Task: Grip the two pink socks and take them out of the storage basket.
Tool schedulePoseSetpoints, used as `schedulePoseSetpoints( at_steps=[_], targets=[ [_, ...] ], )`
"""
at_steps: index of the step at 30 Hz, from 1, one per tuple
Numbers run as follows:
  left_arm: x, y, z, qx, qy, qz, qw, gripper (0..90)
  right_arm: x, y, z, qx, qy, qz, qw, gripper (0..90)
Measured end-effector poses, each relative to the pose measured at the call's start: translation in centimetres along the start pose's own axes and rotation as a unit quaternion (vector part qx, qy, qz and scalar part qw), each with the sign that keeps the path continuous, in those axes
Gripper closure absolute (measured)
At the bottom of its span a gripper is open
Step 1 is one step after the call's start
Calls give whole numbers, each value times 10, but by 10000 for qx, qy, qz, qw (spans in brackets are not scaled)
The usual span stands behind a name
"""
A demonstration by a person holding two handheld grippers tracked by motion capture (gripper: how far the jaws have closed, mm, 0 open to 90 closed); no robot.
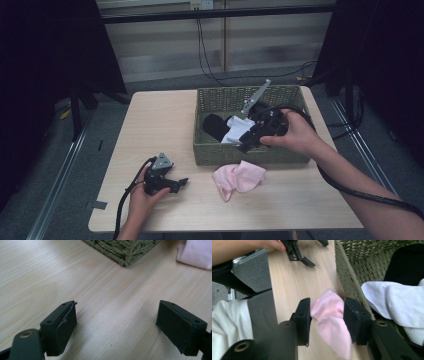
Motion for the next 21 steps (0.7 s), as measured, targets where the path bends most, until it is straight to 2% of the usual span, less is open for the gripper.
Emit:
schedulePoseSetpoints(
  at_steps=[5,9,21],
  targets=[
    [0,0,0,-2,1,-1,10000,160,3,6,-2,-53,86,-16,9999,485],
    [0,0,0,4,2,2,10000,159,3,16,-3,46,149,-17,9999,423],
    [0,0,0,-1,-5,0,10000,160,9,39,-7,53,248,5,9997,352]
  ],
)
Point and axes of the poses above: each handheld gripper's, and its own axes: x roughly forward along the jaws, y roughly out of its underside, z roughly to its left, the point moved 9 cm from there along x, roughly forward along the jaws
